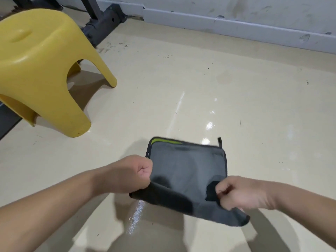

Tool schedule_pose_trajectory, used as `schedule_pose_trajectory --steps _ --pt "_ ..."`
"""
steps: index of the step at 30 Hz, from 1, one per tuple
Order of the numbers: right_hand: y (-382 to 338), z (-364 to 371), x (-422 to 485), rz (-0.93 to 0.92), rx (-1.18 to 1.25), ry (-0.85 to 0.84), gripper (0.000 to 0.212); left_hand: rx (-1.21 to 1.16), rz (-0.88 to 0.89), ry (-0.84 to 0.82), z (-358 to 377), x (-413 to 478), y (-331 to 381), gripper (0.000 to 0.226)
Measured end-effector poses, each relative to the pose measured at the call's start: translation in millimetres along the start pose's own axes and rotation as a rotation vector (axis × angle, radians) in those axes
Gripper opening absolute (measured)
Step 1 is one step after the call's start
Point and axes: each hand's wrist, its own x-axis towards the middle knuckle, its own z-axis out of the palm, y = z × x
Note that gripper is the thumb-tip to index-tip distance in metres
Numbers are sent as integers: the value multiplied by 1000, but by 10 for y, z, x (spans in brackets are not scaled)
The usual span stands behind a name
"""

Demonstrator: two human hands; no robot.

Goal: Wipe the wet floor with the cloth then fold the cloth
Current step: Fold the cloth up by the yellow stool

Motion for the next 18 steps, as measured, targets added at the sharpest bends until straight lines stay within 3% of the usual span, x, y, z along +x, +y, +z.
schedule_pose_trajectory --steps 3,8,10,12,15,18 --pt "7 -185 -11 34 179 131 18 -91 -44 125 -130 157 46 23" --pt "207 -297 392 56 423 649 10 -162 -172 446 -42 618 -202 14" --pt "252 -267 521 96 475 786 13 -24 -275 522 57 755 -285 16" --pt "261 -198 599 165 441 885 18 201 -420 481 156 795 -287 39" --pt "220 -111 606 279 449 867 29 151 -562 406 281 801 -198 49" --pt "127 -59 532 368 753 739 27 -127 -623 423 373 814 -195 39"
